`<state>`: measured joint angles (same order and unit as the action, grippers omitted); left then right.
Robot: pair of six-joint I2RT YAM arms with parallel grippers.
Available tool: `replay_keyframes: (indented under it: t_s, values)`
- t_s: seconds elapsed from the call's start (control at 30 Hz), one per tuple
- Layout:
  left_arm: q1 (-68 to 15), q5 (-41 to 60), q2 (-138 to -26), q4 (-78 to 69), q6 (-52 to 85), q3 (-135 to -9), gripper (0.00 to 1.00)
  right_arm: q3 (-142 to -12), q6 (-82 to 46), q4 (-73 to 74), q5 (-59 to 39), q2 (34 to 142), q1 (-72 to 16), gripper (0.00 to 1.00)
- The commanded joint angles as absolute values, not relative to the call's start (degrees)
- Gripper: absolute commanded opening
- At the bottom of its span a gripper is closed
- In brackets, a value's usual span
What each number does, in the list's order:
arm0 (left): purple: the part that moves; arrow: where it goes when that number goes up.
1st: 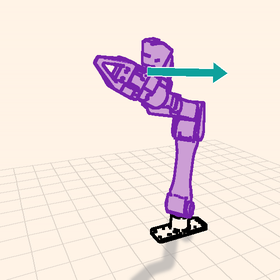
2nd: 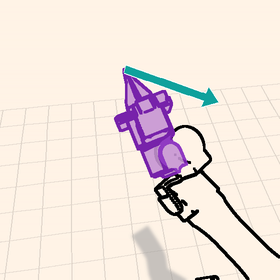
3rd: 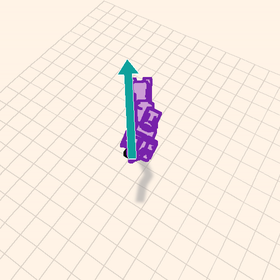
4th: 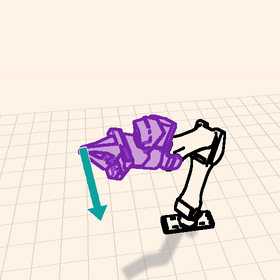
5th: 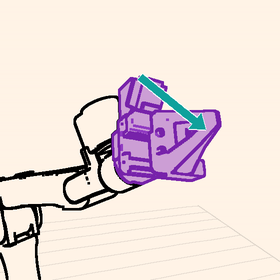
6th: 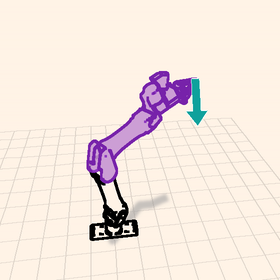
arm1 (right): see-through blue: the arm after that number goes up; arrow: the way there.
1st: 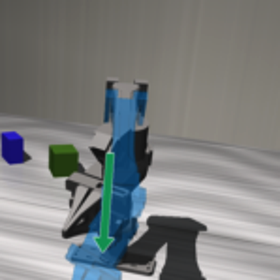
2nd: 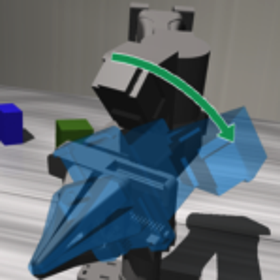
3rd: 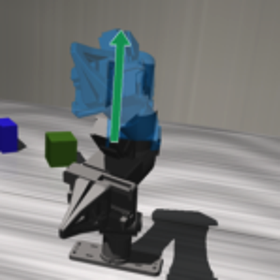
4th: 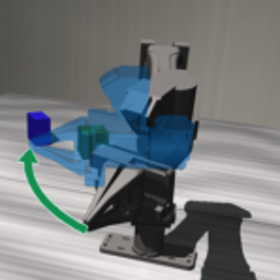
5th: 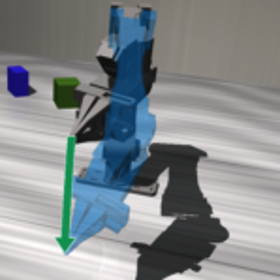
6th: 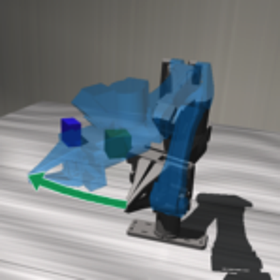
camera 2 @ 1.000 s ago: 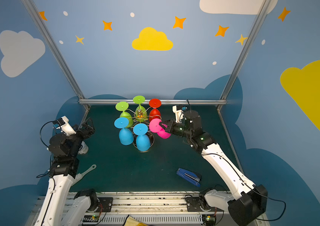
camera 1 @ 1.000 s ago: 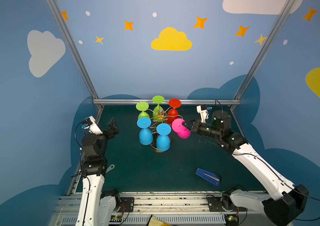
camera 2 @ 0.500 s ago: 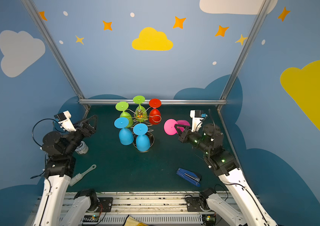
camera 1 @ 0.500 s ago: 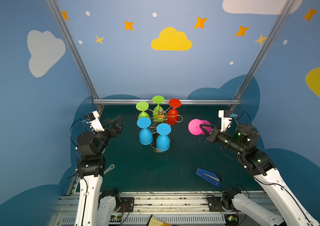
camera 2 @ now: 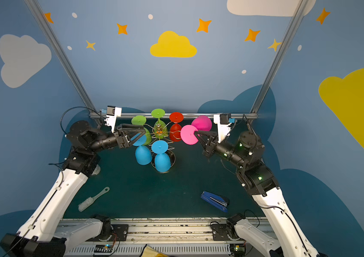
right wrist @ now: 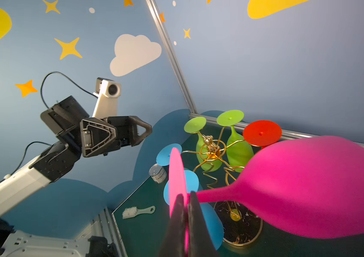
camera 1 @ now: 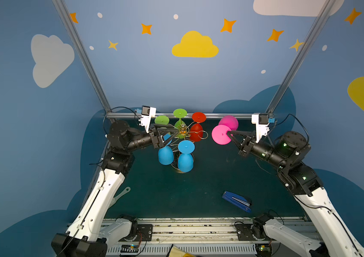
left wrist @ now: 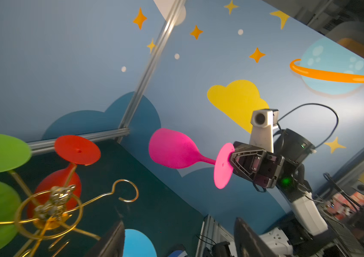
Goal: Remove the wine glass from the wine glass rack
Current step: 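Lift the magenta glass toward the left gripper while the left arm reaches over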
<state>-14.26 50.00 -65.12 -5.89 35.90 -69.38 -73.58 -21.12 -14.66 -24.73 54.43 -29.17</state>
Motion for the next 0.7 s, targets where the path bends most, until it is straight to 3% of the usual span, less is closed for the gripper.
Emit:
replay_keyframes:
  t_s: [0.0,0.47,0.57,0.67]
  values:
    - [-17.13,52.54,-67.95,-7.61,34.49,-73.11,0.73,-75.87,-20.69,-11.13,-29.36,56.61,-30.41,0.0]
    - [-26.09,55.93,-76.46,-13.11,36.37,-77.43,0.66,-78.62,-21.5,-6.82,-30.77,63.31,-37.39,0.0]
    - [-27.0,56.34,-76.67,-13.27,36.44,-77.28,0.59,-78.64,-21.54,-6.34,-30.03,63.87,-37.96,0.0]
    - [-27.4,56.78,-76.66,-13.26,36.69,-77.09,0.42,-78.59,-21.62,-6.2,-29.46,64.29,-38.32,0.0]
